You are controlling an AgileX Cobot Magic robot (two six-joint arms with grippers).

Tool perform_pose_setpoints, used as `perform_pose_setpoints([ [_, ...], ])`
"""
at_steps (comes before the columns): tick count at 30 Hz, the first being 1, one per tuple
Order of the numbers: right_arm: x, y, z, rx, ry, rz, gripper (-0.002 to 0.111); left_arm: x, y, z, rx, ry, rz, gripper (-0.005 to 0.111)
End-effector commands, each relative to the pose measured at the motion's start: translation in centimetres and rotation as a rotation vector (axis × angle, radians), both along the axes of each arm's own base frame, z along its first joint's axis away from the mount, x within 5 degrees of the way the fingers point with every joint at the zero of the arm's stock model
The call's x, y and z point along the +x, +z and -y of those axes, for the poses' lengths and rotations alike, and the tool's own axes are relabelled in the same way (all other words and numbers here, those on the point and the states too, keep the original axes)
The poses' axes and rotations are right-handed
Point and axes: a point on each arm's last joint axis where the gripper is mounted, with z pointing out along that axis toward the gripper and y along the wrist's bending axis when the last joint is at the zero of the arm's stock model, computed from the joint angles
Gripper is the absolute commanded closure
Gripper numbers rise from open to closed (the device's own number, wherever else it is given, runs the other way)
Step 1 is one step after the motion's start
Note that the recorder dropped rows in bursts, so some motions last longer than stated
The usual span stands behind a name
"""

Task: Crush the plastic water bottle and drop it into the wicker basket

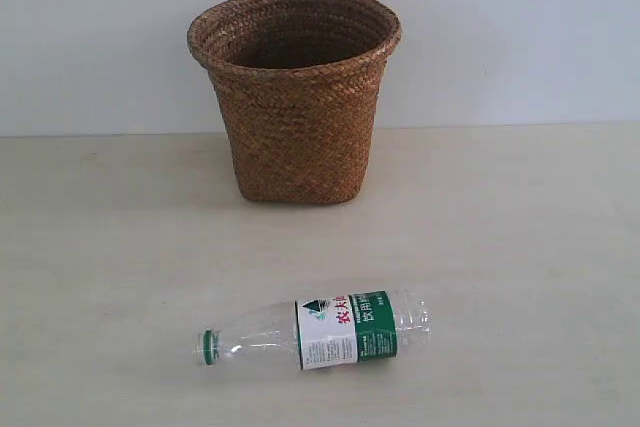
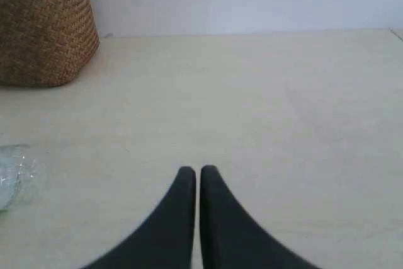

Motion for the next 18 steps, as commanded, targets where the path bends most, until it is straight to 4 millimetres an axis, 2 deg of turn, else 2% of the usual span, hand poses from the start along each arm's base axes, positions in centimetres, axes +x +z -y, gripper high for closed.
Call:
perform_pose_setpoints([
  [1,0.0,0.1,0.0,0.001,-0.002,0.013,0.108,-0.4,1.0,-0.2,-0.296,-0.077,0.149,0.103],
  [4,0.0,0.1,0.0,0.001,-0.002,0.013,0.108,-0.9,2.4,0.2,-0.283,-0.133,0.257,0.103],
  [7,0.0,0.1,0.0,0.001,-0.002,0.013,0.108,-1.9,5.6,0.8,-0.173,-0.194,0.428,0.103],
  [9,0.0,0.1,0.0,0.001,-0.002,0.013,0.108,-1.7,7.4,1.2,-0.102,-0.201,0.430,0.103],
  [11,0.0,0.1,0.0,0.001,-0.002,0.013,0.108,-0.8,9.6,1.5,-0.001,-0.195,0.391,0.103],
  [14,0.0,0.1,0.0,0.001,-0.002,0.013,0.108,1.5,12.7,2.0,0.123,-0.199,0.335,0.103],
  [18,0.0,0.1,0.0,0.001,-0.002,0.013,0.108,5.4,15.2,2.8,0.342,-0.223,0.244,0.103],
])
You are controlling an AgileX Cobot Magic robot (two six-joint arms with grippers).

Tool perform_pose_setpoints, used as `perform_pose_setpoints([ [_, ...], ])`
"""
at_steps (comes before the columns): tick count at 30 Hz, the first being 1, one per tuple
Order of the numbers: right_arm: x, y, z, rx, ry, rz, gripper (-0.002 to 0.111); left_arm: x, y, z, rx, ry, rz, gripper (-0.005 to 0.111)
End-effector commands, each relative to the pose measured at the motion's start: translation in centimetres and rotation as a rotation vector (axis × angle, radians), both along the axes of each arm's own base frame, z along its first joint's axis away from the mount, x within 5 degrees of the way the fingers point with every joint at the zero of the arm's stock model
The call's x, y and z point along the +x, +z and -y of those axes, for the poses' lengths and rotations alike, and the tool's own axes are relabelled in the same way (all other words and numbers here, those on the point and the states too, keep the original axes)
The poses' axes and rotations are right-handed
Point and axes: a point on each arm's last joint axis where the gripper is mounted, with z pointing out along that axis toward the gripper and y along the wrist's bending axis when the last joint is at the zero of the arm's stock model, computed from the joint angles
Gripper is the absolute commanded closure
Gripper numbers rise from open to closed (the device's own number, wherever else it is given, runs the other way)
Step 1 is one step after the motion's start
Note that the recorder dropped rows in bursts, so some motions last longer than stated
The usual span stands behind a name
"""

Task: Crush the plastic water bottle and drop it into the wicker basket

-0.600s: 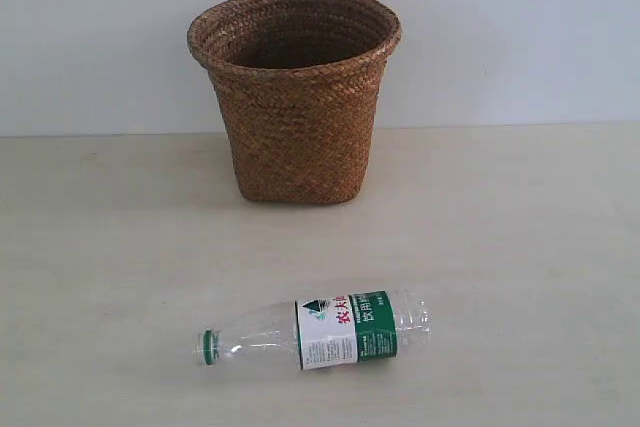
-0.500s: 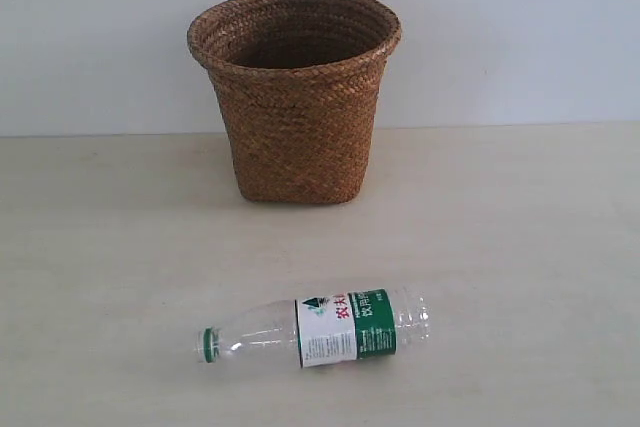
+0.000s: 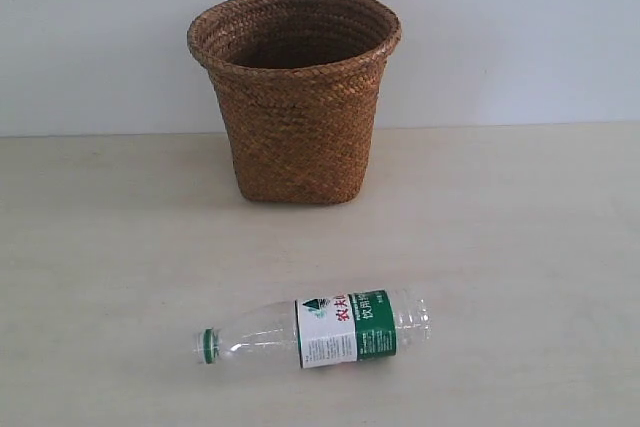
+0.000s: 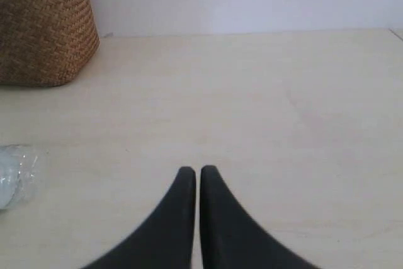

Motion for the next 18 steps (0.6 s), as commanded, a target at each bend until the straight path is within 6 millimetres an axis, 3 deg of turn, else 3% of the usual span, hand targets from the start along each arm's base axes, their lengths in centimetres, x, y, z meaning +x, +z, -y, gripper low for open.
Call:
perform_pose_setpoints([
  [1,0.0,0.1,0.0,0.001,-0.002,0.013,0.108,4.6,2.0,0.9,0.271,0.020,-0.092,0.103],
  [5,0.0,0.1,0.0,0.001,-0.002,0.013,0.108,8.1,2.2,1.4,0.515,0.043,-0.179,0.103],
  [8,0.0,0.1,0.0,0.001,-0.002,0.011,0.108,10.8,1.3,1.0,0.625,0.084,-0.333,0.103],
  [13,0.0,0.1,0.0,0.001,-0.002,0.011,0.108,14.9,-1.1,0.0,0.685,0.195,-0.620,0.103],
  [15,0.0,0.1,0.0,0.001,-0.002,0.011,0.108,15.8,-1.9,0.5,0.734,0.161,-0.652,0.103],
  [18,0.0,0.1,0.0,0.001,-0.002,0.011,0.108,17.0,-2.4,1.5,0.676,0.047,-0.688,0.103],
])
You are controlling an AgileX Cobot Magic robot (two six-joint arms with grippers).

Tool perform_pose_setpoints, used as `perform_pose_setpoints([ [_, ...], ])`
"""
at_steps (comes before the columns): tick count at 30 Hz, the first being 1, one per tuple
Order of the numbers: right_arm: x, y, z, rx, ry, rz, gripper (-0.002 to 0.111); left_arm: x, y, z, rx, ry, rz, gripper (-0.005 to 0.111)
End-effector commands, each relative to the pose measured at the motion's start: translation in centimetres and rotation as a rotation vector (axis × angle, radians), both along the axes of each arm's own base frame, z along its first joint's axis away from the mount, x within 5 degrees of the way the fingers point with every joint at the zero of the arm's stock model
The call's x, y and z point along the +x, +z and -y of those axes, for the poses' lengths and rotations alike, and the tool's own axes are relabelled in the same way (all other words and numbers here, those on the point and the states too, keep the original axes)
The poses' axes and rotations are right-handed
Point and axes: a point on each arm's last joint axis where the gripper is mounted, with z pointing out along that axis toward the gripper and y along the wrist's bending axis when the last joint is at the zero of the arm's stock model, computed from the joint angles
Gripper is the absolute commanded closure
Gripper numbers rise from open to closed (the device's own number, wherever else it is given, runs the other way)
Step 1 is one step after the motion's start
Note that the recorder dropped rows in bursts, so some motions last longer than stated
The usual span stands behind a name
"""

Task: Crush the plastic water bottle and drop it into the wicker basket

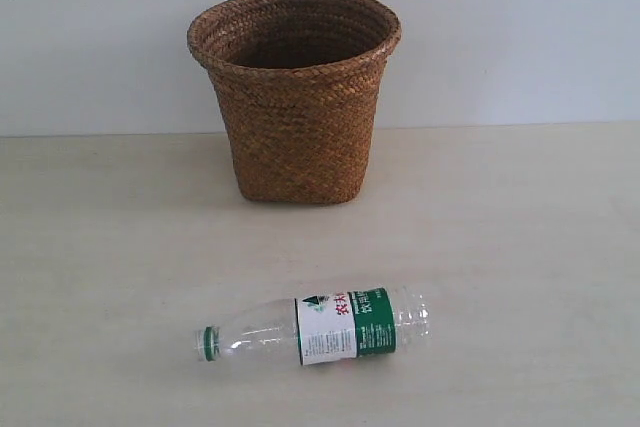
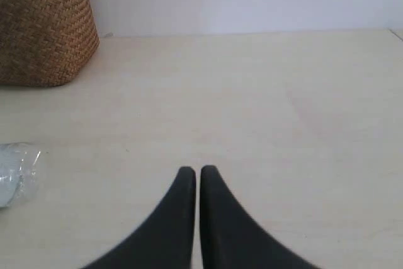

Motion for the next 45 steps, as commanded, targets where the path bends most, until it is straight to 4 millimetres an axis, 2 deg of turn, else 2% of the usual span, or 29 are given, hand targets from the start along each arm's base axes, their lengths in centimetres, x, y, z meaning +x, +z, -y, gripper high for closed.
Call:
perform_pose_setpoints([
  [1,0.0,0.1,0.0,0.001,-0.002,0.011,0.108,1.6,-0.7,1.1,-0.059,-0.067,-0.073,0.103],
  [5,0.0,0.1,0.0,0.001,-0.002,0.011,0.108,2.8,-1.6,-0.2,0.010,0.070,-0.078,0.103],
  [9,0.0,0.1,0.0,0.001,-0.002,0.011,0.108,3.4,-2.3,-2.8,0.242,0.330,-0.075,0.103],
  [11,0.0,0.1,0.0,0.001,-0.002,0.011,0.108,3.6,-3.1,-3.6,0.365,0.447,-0.159,0.103],
  [13,0.0,0.1,0.0,0.001,-0.002,0.011,0.108,4.3,-3.8,-3.5,0.487,0.453,-0.290,0.103],
  [14,0.0,0.1,0.0,0.001,-0.002,0.011,0.108,4.8,-4.1,-3.0,0.491,0.406,-0.360,0.103],
  [16,0.0,0.1,0.0,0.001,-0.002,0.011,0.108,6.1,-5.1,-0.3,0.461,0.158,-0.540,0.103],
  [17,0.0,0.1,0.0,0.003,-0.002,0.011,0.108,6.1,-6.2,1.8,0.523,-0.104,-0.689,0.103],
  [18,0.0,0.1,0.0,0.003,-0.002,0.011,0.108,5.9,-6.9,2.7,0.519,-0.224,-0.764,0.103],
  [19,0.0,0.1,0.0,0.003,-0.002,0.011,0.108,5.3,-8.0,4.2,0.585,-0.461,-0.820,0.103],
  [21,0.0,0.1,0.0,0.003,-0.002,0.011,0.108,4.3,-9.3,6.5,0.637,-0.761,-0.821,0.103],
  [22,0.0,0.1,0.0,0.003,-0.002,0.011,0.108,4.0,-9.7,7.1,0.648,-0.829,-0.813,0.103],
  [26,0.0,0.1,0.0,0.003,-0.002,0.011,0.108,3.5,-10.3,8.9,0.680,-0.924,-0.784,0.100],
  [28,0.0,0.1,0.0,0.003,-0.002,0.011,0.108,3.3,-10.7,9.5,0.650,-0.939,-0.787,0.083],
  [31,0.0,0.1,0.0,0.003,-0.002,0.011,0.108,3.2,-12.5,9.7,0.656,-0.980,-0.757,0.045],
  [32,0.0,0.1,0.0,0.003,-0.002,0.011,0.108,3.2,-12.9,9.7,0.659,-0.981,-0.746,0.042],
  [34,0.0,0.1,0.0,0.003,-0.002,0.011,0.108,3.3,-13.9,9.9,0.655,-0.997,-0.699,0.041],
  [37,0.0,0.1,0.0,0.003,-0.003,0.016,0.108,3.2,-14.6,11.3,0.457,-1.024,-0.642,0.041],
  [39,0.0,0.1,0.0,0.003,-0.003,0.016,0.108,3.0,-15.5,11.8,0.407,-1.064,-0.611,0.041],
  [42,0.0,0.1,0.0,0.003,-0.003,0.016,0.108,3.0,-17.5,11.5,0.433,-1.049,-0.623,0.041],
  [45,0.0,0.1,0.0,0.003,-0.003,0.016,0.108,3.1,-18.7,11.4,0.446,-1.055,-0.648,0.041],
])
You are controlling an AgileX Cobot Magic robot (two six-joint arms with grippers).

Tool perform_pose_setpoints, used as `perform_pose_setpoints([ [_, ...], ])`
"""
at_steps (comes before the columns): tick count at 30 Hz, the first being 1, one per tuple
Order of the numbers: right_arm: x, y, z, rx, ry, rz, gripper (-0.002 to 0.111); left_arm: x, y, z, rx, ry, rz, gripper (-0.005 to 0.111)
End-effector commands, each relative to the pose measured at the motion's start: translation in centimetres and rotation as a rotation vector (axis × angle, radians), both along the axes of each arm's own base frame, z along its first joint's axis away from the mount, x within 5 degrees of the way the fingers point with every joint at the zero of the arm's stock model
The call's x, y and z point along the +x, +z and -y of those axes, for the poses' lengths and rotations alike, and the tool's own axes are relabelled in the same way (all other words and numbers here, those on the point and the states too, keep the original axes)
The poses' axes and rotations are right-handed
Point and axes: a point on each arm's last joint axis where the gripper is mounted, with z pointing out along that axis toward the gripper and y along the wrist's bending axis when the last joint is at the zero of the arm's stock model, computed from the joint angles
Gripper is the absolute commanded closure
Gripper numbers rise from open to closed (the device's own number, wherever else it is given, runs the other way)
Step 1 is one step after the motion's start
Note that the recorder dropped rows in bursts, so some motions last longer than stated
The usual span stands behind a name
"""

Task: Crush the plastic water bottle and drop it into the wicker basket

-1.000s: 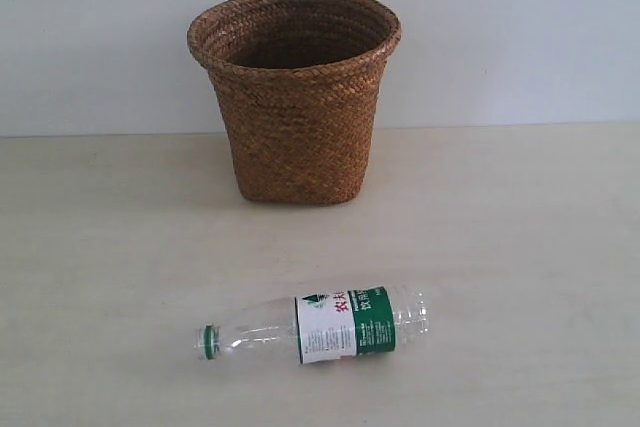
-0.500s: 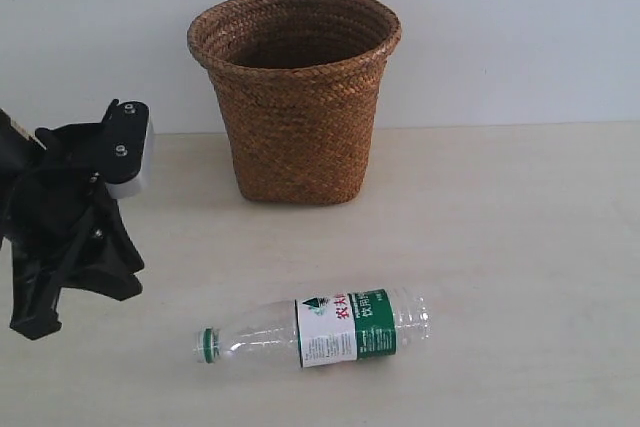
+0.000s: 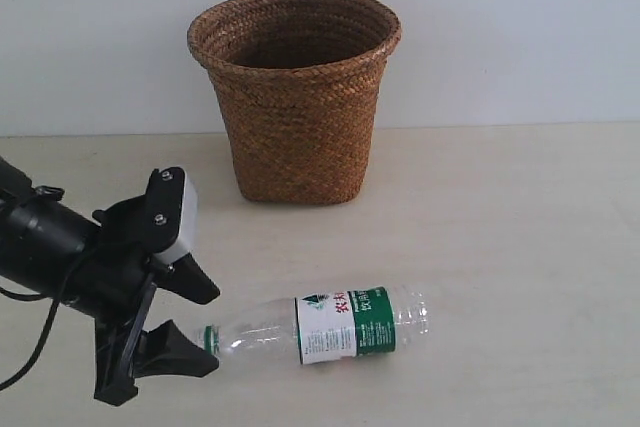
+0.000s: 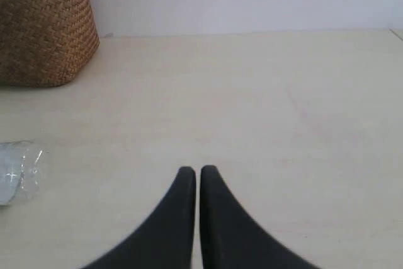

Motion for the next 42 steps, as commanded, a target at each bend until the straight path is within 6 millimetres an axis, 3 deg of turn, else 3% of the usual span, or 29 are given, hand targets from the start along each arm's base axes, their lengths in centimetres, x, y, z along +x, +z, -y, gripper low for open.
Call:
perform_pose_setpoints([
  [1,0.0,0.1,0.0,0.003,-0.003,0.016,0.108,0.4,-1.5,0.0,0.020,0.026,-0.009,0.041],
  [18,0.0,0.1,0.0,0.003,-0.003,0.016,0.108,1.6,-6.3,0.2,0.047,0.033,-0.034,0.041],
  [34,0.0,0.1,0.0,0.003,-0.003,0.016,0.108,1.9,-6.4,0.2,0.056,0.044,-0.025,0.051],
  [37,0.0,0.1,0.0,0.003,-0.003,0.016,0.108,1.9,-6.4,0.2,0.056,0.044,-0.025,0.061],
  [42,0.0,0.1,0.0,0.003,-0.003,0.016,0.108,1.8,-6.4,0.3,0.049,0.039,-0.032,0.093],
])
